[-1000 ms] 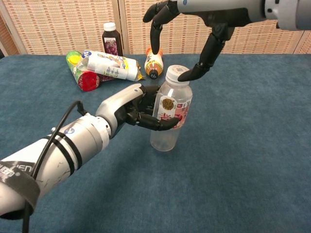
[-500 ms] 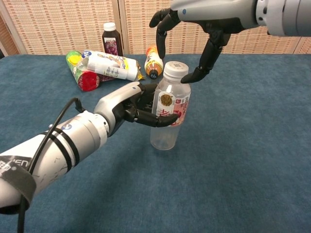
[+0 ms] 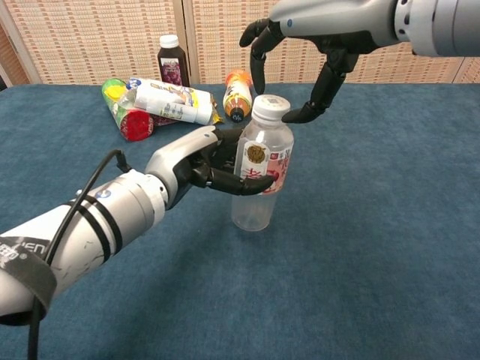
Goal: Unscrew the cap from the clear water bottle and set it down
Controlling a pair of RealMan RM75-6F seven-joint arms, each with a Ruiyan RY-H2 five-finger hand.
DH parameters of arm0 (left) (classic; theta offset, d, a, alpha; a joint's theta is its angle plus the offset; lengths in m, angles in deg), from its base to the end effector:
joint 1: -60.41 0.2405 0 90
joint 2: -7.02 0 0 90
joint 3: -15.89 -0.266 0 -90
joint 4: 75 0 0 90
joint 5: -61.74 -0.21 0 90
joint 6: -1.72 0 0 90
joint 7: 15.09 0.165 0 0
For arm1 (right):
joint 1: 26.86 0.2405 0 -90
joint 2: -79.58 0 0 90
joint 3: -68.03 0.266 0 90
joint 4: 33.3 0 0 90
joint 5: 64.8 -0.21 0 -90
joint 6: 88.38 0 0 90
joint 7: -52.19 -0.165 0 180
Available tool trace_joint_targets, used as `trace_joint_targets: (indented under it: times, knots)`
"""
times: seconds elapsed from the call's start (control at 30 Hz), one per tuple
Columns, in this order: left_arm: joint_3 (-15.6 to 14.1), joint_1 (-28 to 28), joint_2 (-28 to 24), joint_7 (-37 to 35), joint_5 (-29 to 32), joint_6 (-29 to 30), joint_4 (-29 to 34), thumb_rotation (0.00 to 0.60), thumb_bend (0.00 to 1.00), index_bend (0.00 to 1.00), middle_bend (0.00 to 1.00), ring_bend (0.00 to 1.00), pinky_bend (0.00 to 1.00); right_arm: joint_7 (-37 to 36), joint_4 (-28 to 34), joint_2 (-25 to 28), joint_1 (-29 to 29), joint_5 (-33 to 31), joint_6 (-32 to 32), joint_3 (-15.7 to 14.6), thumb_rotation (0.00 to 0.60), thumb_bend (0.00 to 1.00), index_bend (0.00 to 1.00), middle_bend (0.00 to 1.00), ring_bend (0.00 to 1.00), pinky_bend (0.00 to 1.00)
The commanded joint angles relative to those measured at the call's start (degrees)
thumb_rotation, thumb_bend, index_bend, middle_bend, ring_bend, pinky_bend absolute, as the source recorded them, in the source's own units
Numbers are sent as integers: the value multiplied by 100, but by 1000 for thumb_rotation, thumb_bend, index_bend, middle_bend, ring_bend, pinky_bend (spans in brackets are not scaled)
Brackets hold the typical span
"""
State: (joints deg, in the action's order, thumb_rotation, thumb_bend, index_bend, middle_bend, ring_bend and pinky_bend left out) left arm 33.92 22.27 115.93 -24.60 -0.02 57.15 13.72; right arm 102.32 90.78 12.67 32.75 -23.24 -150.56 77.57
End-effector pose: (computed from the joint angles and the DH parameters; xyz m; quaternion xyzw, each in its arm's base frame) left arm -0.0590 0.3099 -0.1055 -0.5071 -0.6731 -0.5151 0.1565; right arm -0.0212 -0.3229 0.0608 0.8278 -0.2395 0.3219 0.3921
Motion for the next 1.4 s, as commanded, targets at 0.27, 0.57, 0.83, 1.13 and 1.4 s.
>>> trace_joint_targets:
  times: [0.27, 0.57, 0.83, 1.13, 1.4]
  knots:
    - [-31, -20, 20, 31, -24, 21, -34, 600, 376, 393, 466, 256, 227, -14, 23, -13, 131, -145, -40, -82, 543, 224, 386, 0, 0, 0]
    - [-34, -30, 26, 58, -17, 36, -32, 600, 377, 393, 466, 256, 227, -4, 45, -45, 211, -207, -90, -116, 568, 224, 432, 0, 0, 0]
    - [-58, -38, 11, 80, -59, 50, -27, 600, 377, 393, 467, 256, 228, 48, 77, -38, 304, -253, -167, -157, 600, 292, 530, 0, 0, 0]
    - [-89, -46, -102, -116, -168, -89, 38, 600, 376, 393, 467, 255, 227, 72, 123, 82, 370, -81, -108, -242, 600, 470, 604, 0, 0, 0]
    - [-182, -100, -378, -752, -571, -489, 134, 600, 377, 393, 467, 255, 227, -78, 56, 189, 325, 317, -2, -325, 600, 559, 668, 17, 0, 0]
